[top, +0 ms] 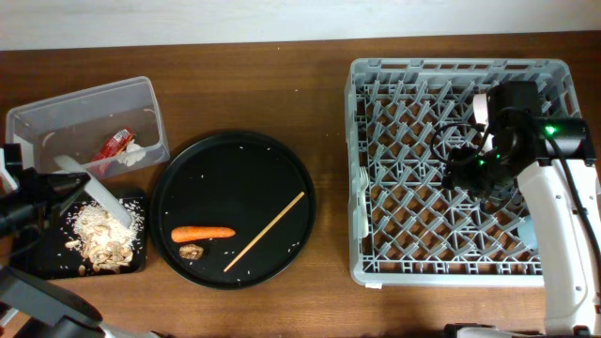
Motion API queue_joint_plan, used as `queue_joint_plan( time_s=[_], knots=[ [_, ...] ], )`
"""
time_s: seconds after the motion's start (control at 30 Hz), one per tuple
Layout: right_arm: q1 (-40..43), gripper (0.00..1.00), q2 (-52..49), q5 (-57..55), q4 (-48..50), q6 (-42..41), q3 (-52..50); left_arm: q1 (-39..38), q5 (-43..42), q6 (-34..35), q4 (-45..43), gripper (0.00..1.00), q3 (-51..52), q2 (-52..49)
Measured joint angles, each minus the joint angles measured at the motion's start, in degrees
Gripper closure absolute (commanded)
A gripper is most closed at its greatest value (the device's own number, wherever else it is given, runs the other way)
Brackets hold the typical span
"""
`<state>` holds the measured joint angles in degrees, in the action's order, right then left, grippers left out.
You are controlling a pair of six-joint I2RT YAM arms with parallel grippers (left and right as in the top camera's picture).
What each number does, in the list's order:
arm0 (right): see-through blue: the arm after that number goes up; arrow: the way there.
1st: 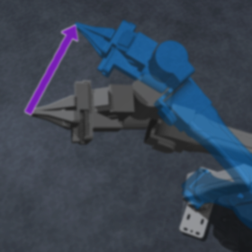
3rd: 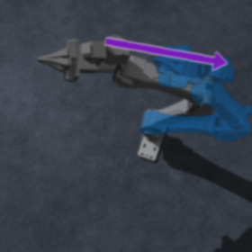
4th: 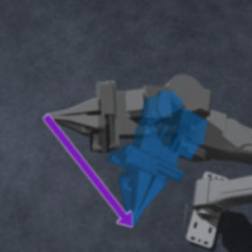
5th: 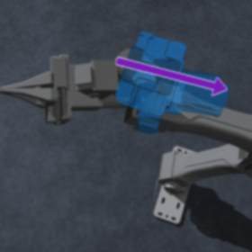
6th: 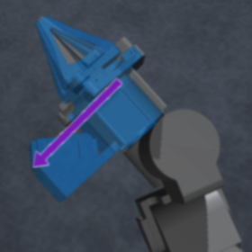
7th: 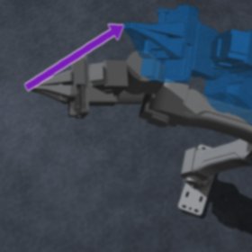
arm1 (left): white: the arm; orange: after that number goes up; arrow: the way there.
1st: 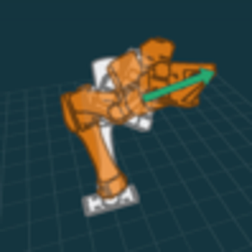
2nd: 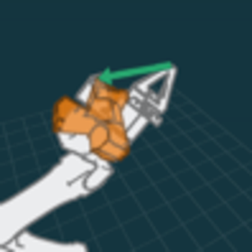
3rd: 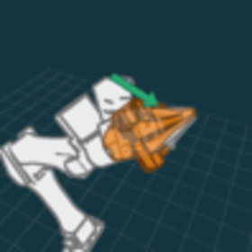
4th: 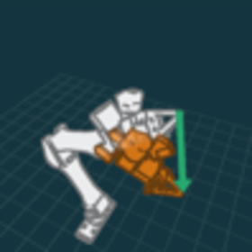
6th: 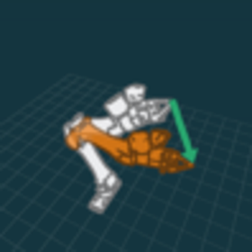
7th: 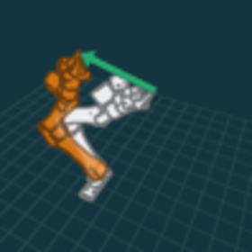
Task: Sort waste into correct bins and load items into the dishwasher rack
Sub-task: 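Tilt the plate over the black rectangular tray to dump rice and shells, then carry the white plate right and stand it upright in the rack's back left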
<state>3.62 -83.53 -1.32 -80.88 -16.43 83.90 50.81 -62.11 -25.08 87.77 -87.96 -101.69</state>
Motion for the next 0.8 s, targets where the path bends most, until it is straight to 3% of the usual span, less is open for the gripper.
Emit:
queue_joint_plan(
  time_s=[0.17, 0.37, 0.63, 0.7, 0.8],
  knots=[
    [0.0, 0.23, 0.0, 0.0, -0.2, 0.0, 0.0, -5.1, -3.1, -6.7, 4.8, 1.00, 0.0, 0.0],
    [0.0, 0.23, 0.0, 0.0, -0.2, 0.1, 0.0, -25.3, -0.2, -8.2, 0.2, 1.00, 0.0, 0.1],
    [0.0, 0.23, 0.0, 0.0, -0.3, 0.2, 0.0, -54.0, 25.1, 8.2, -12.8, 1.00, 0.0, 0.2],
    [0.0, 0.23, 0.0, -0.2, -0.5, 0.1, 0.0, -59.1, 28.4, 11.5, -16.0, 1.00, 0.0, 0.2],
    [0.1, 0.23, 0.0, -2.9, -2.1, -0.2, 0.0, -64.9, 26.8, 14.8, -23.3, 1.00, 0.1, 0.2]
  ],
)
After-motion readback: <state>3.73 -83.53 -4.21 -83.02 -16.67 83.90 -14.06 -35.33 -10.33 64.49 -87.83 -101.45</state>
